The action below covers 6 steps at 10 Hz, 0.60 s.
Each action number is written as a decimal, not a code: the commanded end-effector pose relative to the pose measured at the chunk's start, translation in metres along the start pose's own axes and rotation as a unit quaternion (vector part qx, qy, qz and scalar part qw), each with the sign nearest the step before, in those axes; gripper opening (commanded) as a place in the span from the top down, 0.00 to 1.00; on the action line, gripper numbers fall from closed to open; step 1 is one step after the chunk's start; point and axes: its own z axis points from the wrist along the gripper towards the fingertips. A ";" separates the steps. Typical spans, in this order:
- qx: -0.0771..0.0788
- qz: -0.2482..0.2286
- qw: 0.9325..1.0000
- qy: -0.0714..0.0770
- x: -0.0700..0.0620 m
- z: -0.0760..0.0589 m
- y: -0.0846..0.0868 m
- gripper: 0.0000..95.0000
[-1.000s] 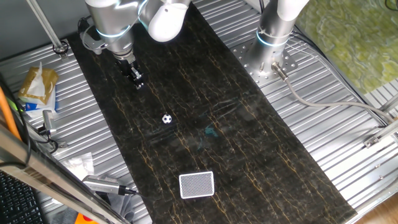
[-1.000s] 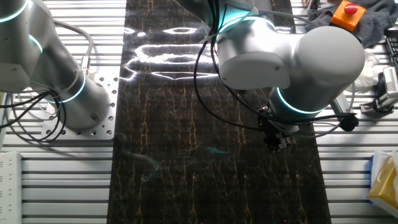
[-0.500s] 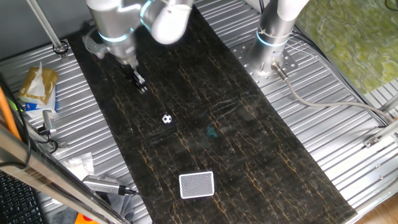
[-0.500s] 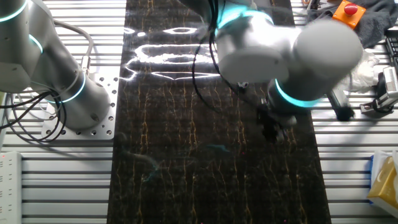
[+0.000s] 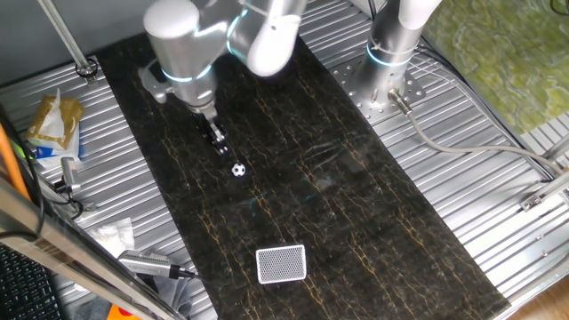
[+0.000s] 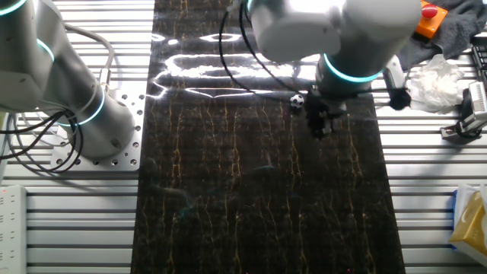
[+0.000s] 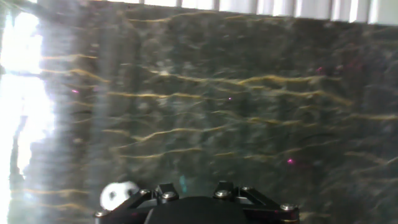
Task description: Push the soccer ball into the goal
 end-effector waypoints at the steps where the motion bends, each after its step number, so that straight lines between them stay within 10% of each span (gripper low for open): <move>1: -0.007 0.004 1.000 -0.002 0.007 -0.001 0.007 0.60; 6: -0.048 0.038 0.998 -0.007 0.019 0.010 0.030 0.60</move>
